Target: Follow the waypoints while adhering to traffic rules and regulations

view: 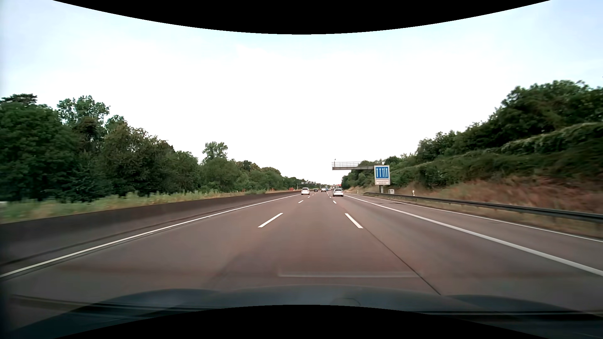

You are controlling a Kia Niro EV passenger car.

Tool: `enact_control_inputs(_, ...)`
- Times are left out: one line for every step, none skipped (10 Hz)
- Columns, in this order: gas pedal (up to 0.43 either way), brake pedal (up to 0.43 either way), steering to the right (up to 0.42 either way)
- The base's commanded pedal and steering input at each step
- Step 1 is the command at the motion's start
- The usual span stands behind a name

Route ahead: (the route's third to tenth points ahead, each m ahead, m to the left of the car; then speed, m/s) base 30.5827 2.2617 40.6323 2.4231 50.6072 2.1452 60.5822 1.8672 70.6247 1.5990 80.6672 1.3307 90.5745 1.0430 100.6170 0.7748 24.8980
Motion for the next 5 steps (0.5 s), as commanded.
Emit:
enact_control_inputs(0.189, 0.000, -0.003)
enact_control_inputs(0.189, 0.000, -0.003)
enact_control_inputs(0.189, 0.000, -0.003)
enact_control_inputs(0.189, 0.000, -0.003)
enact_control_inputs(0.189, 0.000, -0.003)
